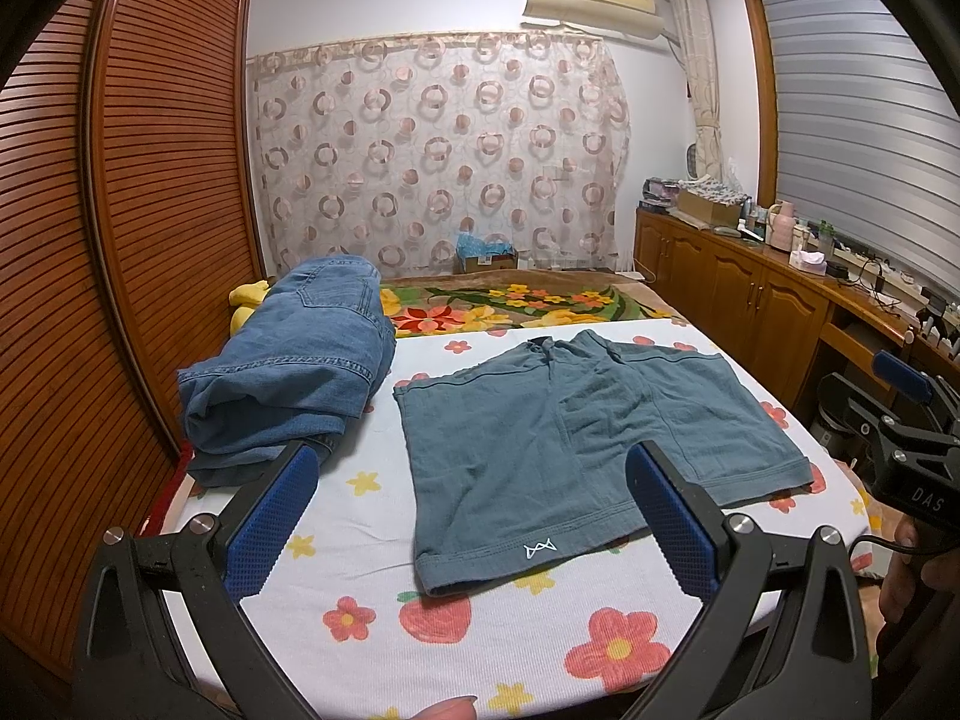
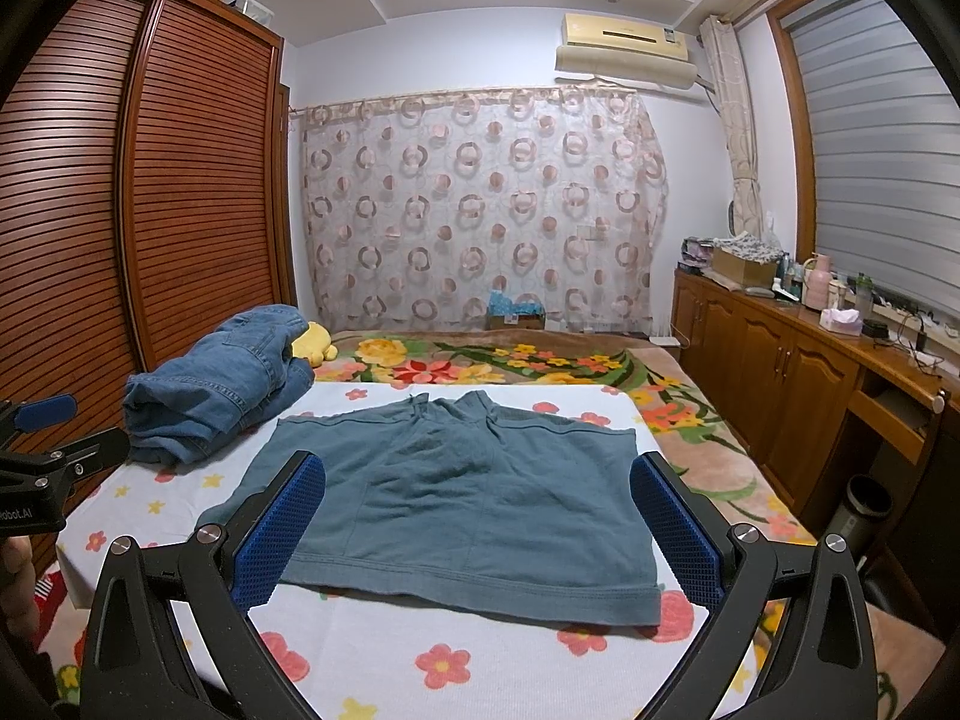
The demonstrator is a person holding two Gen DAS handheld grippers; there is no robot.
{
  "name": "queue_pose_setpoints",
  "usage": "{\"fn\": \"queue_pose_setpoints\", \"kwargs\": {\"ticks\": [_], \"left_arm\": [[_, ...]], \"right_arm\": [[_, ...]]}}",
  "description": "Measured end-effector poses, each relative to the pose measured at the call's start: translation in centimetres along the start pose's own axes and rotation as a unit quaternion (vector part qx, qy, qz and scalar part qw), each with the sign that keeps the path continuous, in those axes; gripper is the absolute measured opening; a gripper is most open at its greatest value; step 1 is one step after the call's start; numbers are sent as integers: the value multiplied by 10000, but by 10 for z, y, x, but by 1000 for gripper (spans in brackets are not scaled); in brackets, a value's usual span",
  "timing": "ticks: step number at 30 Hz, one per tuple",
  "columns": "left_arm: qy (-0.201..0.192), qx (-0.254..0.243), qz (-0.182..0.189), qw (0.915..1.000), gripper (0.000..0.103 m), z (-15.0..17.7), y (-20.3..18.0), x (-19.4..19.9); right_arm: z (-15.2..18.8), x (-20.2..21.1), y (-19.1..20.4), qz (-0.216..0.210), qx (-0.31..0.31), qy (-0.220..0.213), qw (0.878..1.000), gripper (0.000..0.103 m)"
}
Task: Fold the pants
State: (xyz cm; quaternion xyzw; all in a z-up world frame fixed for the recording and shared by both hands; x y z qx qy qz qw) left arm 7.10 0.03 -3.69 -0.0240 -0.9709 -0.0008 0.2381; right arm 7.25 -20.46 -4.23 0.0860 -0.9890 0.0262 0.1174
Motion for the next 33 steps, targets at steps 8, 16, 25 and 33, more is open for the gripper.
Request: {"fn": "queue_pose_setpoints", "kwargs": {"ticks": [8,16,25,33], "left_arm": [[-3,-3,0,10000,103,0,0,0],[-12,-5,-3,10000,103,0,0,0],[-13,-9,-5,10000,103,0,0,0],[-14,-7,-3,10000,103,0,0,0]], "right_arm": [[0,0,-1,-3,-3,-3,10000,102],[-1,0,0,-6,1,-10,10000,102],[-2,2,0,-4,3,-15,10000,102],[-2,2,0,-7,3,-16,10000,102]]}}
Point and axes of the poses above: each gripper's, at about its wrist camera, not at the fingertips, and x roughly against the way its jaws point, y to its left, z to its underside, the point moved 8 cm from there along -x, roughly the way its jaws point, and after that the axes turned 3 degrees about z, right-handed, at the moved point
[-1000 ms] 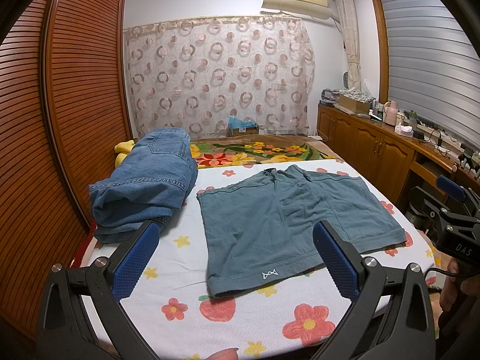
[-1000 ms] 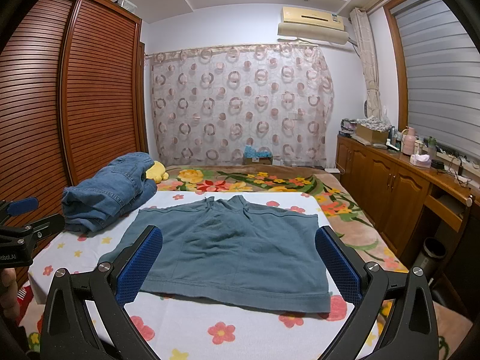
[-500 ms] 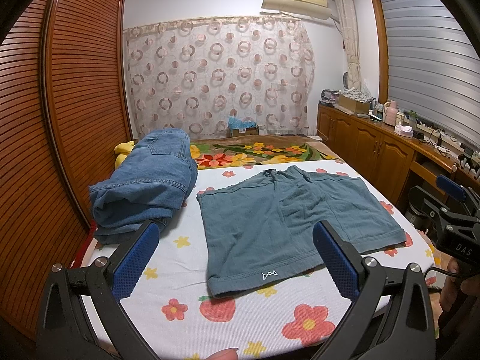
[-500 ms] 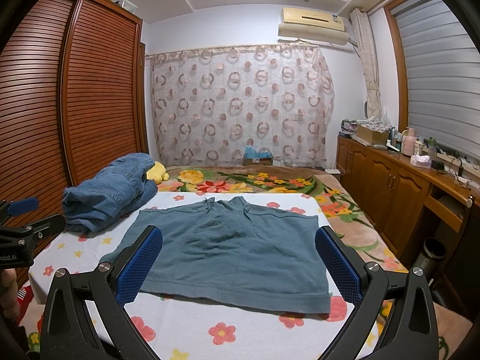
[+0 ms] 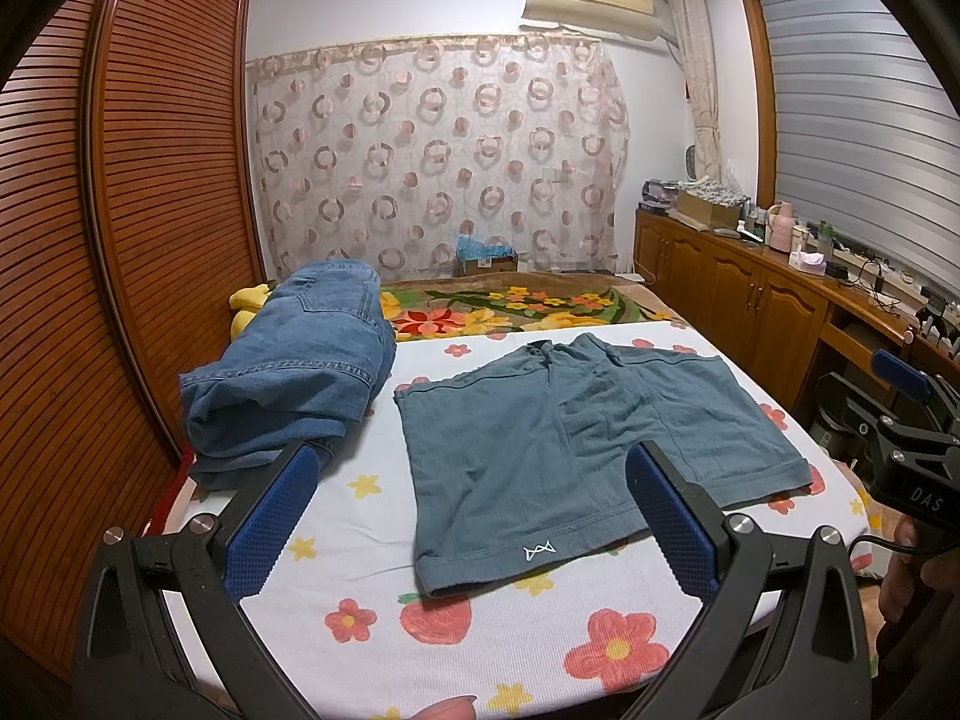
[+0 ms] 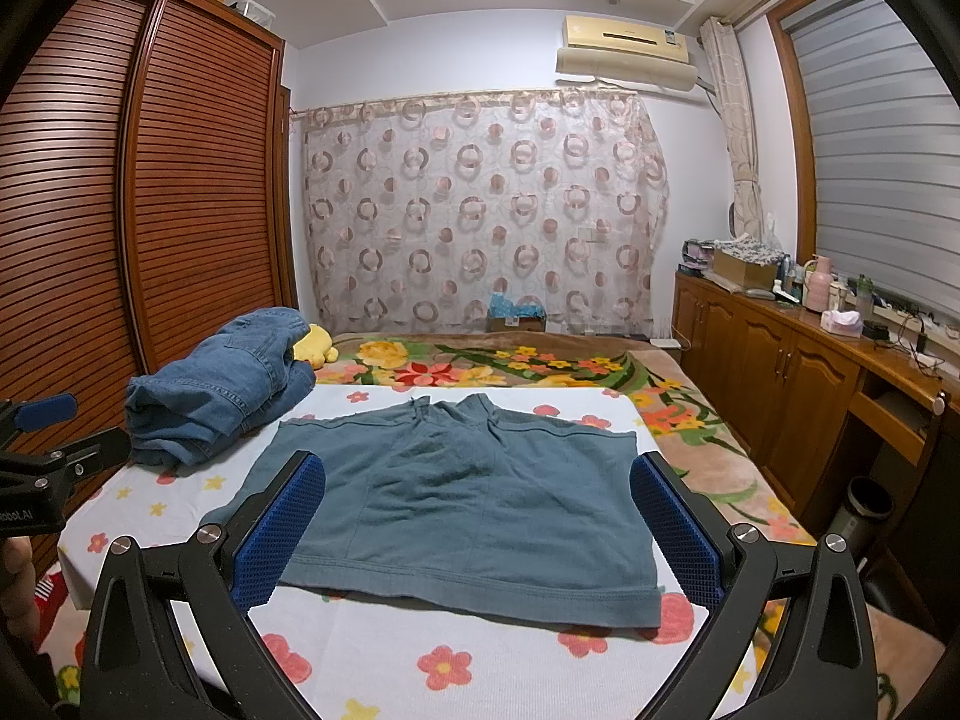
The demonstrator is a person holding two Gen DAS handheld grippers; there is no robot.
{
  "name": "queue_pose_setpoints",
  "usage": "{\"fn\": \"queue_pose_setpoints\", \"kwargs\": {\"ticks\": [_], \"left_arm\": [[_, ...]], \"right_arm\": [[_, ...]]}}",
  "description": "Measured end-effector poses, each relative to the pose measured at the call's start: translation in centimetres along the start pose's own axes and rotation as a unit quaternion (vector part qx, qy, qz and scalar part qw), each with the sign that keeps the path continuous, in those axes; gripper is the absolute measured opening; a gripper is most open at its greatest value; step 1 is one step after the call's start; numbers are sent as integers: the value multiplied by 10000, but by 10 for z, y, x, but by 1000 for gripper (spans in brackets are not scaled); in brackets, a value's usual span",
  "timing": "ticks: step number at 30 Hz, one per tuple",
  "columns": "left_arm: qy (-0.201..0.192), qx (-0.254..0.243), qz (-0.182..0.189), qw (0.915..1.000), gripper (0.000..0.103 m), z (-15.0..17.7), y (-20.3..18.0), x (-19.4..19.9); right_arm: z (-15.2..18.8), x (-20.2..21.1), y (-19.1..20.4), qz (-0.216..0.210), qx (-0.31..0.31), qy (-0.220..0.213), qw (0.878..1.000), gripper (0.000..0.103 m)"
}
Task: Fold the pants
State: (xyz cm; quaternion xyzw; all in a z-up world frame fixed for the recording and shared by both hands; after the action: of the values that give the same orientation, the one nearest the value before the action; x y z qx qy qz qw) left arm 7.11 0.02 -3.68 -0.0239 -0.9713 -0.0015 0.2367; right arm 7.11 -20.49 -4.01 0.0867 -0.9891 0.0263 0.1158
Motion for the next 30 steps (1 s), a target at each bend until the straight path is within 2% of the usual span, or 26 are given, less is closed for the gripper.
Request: {"fn": "queue_pose_setpoints", "kwargs": {"ticks": [12,30], "left_arm": [[107,37,16,9999,103,4,1,-9],[567,-19,150,9983,103,40,13,-49]], "right_arm": [[3,0,-3,6,-30,98,9999,102],[13,-10,-13,10,-28,483,9988,101]]}}
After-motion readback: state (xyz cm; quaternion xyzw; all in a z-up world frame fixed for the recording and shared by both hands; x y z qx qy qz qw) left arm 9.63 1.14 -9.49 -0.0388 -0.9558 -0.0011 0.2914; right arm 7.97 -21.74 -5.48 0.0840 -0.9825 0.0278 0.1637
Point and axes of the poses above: each gripper's, at about its wrist camera, not at the fingertips, and x roughly against the way its jaws point, y to its left, z to its underside, the point moved 8 cm from there along -x, roughly the way its jaws point, and after that the axes turned 3 degrees about z, right-handed, at the moved point
